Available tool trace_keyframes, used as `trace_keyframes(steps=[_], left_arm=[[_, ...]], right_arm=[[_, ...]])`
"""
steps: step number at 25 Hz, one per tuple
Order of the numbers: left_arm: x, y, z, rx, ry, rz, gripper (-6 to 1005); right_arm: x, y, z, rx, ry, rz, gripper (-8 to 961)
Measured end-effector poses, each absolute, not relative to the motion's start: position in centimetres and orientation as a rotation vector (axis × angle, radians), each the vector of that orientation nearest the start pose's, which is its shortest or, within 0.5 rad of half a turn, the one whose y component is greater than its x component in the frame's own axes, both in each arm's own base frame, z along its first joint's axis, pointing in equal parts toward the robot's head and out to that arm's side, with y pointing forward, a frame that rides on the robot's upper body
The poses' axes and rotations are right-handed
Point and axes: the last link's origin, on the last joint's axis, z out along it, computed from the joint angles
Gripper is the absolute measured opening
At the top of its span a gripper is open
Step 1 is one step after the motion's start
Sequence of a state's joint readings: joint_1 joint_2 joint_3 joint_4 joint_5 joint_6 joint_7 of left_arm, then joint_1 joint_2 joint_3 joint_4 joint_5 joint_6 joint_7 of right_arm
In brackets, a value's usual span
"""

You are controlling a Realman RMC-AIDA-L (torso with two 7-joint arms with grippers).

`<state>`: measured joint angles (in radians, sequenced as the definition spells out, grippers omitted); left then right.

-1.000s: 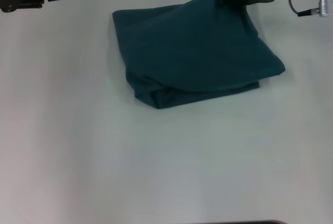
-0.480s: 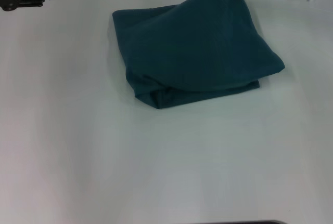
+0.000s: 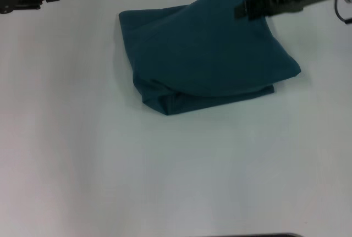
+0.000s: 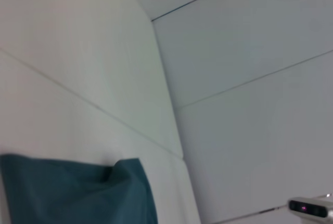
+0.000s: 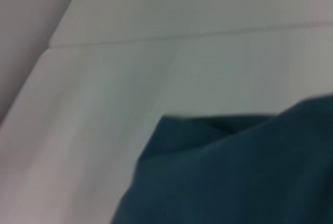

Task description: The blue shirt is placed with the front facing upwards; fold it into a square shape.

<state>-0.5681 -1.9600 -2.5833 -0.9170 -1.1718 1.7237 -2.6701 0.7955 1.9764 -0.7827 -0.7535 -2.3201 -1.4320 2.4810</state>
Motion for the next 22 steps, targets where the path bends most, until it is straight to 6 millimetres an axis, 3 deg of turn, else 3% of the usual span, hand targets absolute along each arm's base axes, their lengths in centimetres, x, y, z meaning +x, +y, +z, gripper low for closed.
trace_keyframes(steps=[7, 19, 22], left_arm=[[-23.9, 35.6, 10.2, -2.237, -1.963, -0.866, 934], [-24.4, 34.6, 9.8, -2.294, -1.960, -0.761, 934], [-24.4, 34.6, 9.7, -2.294, -1.963, -0.763, 935]], right_arm=[[21.5, 39.2, 5.7, -2.488, 1.708, 0.413, 494], [24.4, 36.8, 8.0, -2.469, 1.852, 0.390, 494], [24.9, 36.4, 7.7, -2.464, 1.894, 0.378, 494]])
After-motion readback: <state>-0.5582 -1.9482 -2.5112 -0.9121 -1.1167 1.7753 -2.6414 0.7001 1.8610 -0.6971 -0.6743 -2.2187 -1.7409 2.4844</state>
